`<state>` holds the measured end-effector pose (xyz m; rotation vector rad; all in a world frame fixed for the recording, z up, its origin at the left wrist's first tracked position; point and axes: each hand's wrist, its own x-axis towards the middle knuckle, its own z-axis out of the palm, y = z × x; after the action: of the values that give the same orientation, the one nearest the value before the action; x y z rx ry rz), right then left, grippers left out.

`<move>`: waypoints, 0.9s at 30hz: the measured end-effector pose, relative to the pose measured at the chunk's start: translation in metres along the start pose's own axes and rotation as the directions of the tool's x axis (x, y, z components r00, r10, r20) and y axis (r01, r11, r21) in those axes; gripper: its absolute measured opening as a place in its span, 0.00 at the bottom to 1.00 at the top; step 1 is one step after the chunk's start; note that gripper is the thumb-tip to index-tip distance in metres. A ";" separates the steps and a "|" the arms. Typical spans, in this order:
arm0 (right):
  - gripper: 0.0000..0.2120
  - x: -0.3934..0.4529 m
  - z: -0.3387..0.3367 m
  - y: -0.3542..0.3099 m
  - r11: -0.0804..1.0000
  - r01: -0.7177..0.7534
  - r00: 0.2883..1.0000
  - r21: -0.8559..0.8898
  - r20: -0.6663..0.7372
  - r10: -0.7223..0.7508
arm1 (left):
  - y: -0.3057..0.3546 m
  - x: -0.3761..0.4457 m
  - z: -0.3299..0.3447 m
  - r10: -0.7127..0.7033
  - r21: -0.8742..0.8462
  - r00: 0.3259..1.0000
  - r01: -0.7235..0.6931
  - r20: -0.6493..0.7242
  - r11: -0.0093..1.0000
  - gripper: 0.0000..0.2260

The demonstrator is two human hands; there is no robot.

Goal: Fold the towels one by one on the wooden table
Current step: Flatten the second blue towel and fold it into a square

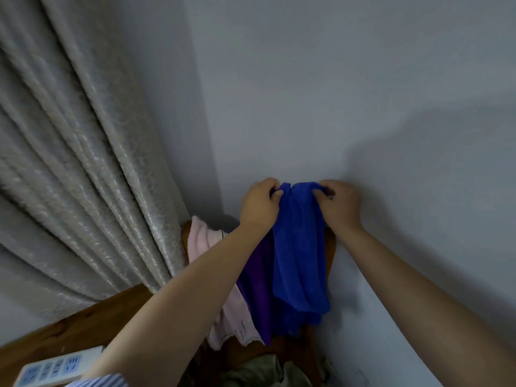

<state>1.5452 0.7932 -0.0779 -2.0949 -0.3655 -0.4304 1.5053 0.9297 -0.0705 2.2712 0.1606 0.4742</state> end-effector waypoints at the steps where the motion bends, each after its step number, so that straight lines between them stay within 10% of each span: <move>1: 0.07 0.003 -0.002 -0.012 1.000 0.026 0.999 0.012 -0.023 -0.026 | 0.006 0.000 -0.009 -0.007 -0.020 1.000 0.006 -0.030 1.000 0.05; 13: 0.07 -0.037 -0.003 -0.192 0.870 0.491 0.871 0.036 -0.024 -0.490 | 0.014 -0.106 -0.178 -0.027 0.009 0.917 0.034 -0.399 0.999 0.07; 27: 0.07 -0.258 0.070 -0.364 0.780 0.532 0.777 0.329 0.175 -0.604 | -0.046 -0.368 -0.370 -0.212 -0.007 0.694 0.286 -0.688 0.958 0.05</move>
<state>1.1730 1.0182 0.0454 -1.7461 -1.1881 -0.4142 1.0245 1.1186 0.0187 2.0132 0.8789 1.1657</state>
